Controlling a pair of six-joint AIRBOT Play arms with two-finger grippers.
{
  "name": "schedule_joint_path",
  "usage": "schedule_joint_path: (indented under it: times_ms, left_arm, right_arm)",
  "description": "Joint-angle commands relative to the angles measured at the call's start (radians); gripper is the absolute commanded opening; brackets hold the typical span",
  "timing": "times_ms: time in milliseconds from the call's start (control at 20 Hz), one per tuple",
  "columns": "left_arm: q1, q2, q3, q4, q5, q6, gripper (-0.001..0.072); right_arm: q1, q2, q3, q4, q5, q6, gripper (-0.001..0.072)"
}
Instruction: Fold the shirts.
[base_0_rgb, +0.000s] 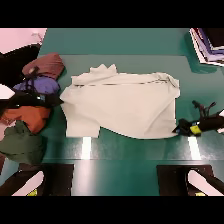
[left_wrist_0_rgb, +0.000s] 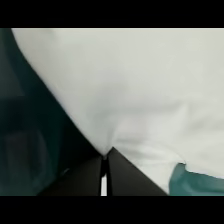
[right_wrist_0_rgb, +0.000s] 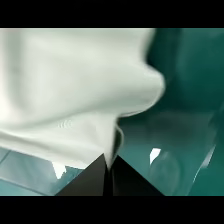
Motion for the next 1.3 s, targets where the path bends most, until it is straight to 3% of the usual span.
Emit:
schedule_joint_path:
  times_ms: [0,350,600,800,1050,1250]
  left_arm:
    - [0.000,0.135,0.165,0.078,-0.048,-0.040,0.0025]
    - [0.000,0.230,0.916,0.126,-0.079,-0.072,0.0024]
    - [0.000,0.223,1.232,0.126,0.003,-0.123,0.0024]
    - [0.000,0.203,1.235,0.112,-0.020,-0.124,0.0024]
    - [0.000,0.056,1.027,0.055,-0.229,-0.142,0.0025]
    - [-0.040,-0.153,0.823,0.013,-0.274,-0.111,0.0025]
  right_arm:
    - [0.055,0.127,0.232,0.004,0.008,0.003,0.0014]
    - [0.051,0.266,0.970,-0.010,-0.069,0.006,0.0014]
    - [0.051,0.216,1.373,-0.236,0.059,0.095,0.0013]
    - [0.051,0.137,1.500,-0.248,0.126,0.115,0.0013]
    - [0.051,0.037,1.291,-0.247,0.158,0.120,0.0013]
    - [0.051,-0.169,1.163,-0.247,0.222,0.114,0.0013]
